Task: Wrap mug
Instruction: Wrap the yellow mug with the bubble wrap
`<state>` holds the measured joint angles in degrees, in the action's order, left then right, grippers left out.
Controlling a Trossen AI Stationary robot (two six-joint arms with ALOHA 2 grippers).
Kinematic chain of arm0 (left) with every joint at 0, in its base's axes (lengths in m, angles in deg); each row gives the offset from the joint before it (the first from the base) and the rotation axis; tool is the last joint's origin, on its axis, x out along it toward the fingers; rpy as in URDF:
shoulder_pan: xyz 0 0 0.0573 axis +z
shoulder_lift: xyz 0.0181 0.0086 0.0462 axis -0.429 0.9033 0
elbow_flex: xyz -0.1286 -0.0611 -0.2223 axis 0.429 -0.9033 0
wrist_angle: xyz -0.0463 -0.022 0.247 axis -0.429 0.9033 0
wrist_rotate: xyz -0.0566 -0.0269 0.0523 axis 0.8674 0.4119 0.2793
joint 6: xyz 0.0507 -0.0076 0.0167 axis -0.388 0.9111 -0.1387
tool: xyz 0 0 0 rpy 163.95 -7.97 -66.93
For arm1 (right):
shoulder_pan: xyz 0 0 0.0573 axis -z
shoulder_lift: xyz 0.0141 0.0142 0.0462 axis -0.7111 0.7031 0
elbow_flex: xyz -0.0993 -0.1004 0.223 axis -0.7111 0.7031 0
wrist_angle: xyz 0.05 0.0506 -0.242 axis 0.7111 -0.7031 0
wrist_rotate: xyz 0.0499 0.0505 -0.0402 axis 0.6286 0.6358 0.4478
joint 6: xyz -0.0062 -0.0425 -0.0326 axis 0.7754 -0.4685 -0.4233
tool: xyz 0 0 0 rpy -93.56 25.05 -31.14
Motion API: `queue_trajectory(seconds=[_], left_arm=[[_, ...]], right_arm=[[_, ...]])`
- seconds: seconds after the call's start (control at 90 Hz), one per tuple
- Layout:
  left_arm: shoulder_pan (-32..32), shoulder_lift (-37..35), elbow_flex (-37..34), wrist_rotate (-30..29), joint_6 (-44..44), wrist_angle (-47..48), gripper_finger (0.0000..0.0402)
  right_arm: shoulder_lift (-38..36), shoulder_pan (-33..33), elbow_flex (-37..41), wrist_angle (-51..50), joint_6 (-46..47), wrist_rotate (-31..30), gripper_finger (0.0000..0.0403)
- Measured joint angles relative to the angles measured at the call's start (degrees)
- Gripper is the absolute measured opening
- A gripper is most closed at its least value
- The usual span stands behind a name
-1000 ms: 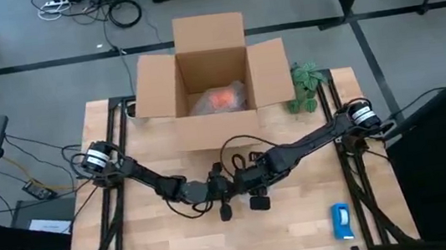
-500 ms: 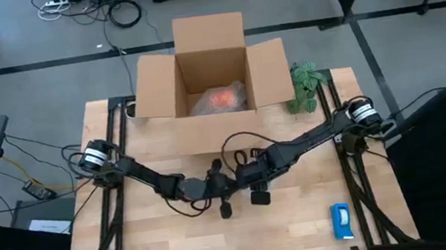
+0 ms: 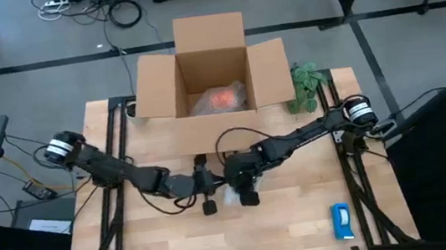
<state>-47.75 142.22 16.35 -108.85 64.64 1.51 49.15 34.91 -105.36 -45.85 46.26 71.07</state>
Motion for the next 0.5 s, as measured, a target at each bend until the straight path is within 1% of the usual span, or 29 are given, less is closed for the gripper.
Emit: queue_trajectory(seconds=[0.111,0.311,0.5], left_arm=[[-0.47,0.32,0.00,0.61,1.21,-0.58,0.0000],[-0.52,7.87,0.04,2.55,2.43,-9.06,0.0000],[-0.22,12.36,0.24,2.57,5.28,-13.07,0.0000]], right_arm=[[0.04,0.17,0.00,0.72,-0.19,0.32,0.0103],[0.20,0.05,0.07,6.20,-0.26,2.57,0.0103],[0.02,0.11,-0.07,5.62,0.57,2.87,0.0107]])
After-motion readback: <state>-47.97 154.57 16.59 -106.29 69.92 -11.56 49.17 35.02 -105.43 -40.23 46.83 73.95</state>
